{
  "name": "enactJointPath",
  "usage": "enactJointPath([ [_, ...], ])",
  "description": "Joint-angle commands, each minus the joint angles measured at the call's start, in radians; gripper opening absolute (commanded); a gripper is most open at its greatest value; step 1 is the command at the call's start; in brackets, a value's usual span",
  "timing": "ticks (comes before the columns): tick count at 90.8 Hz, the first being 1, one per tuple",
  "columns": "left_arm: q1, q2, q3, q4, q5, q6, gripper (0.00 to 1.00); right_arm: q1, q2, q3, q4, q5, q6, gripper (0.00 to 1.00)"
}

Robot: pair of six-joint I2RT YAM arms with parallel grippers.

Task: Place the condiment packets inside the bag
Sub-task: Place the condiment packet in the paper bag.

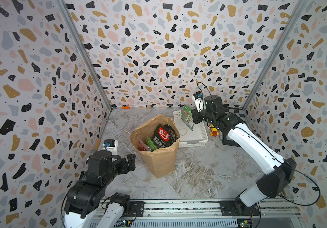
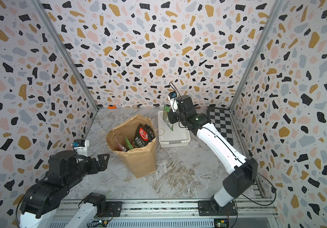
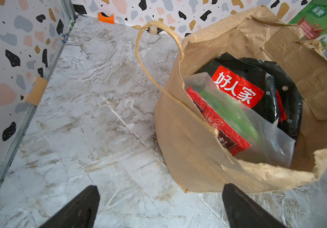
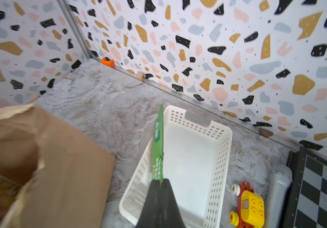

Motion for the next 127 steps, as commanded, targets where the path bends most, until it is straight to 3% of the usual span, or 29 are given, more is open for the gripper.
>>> enactJointPath([
  [1,0.001,-0.010,0.010,0.021,0.019,-0.003,1.00,0.069,-0.058,0.073,-0.065,0.003,-0.042,0.00],
  [29,0.001,-0.014,0.008,0.026,0.002,-0.005,1.00,0.280,-0.013,0.339,-0.218,-0.042,-0.140,0.00],
  [59,0.001,-0.016,-0.010,0.034,-0.017,0.002,1.00,0.396,0.124,0.444,-0.221,-0.075,-0.154,0.00],
  [71,0.001,-0.022,-0.004,0.031,-0.042,0.008,1.00,0.400,0.138,0.388,-0.202,-0.059,-0.128,0.00],
  [93,0.001,-0.030,-0.011,0.081,-0.107,-0.024,1.00,0.408,0.068,0.128,-0.041,-0.089,-0.009,0.00],
  [119,0.001,-0.040,-0.059,0.327,-0.256,-0.089,1.00,0.409,0.076,-0.036,0.079,-0.079,0.069,0.00],
  [127,0.001,-0.031,-0.080,0.368,-0.354,-0.122,1.00,0.408,0.062,-0.049,0.073,-0.070,0.068,0.13],
])
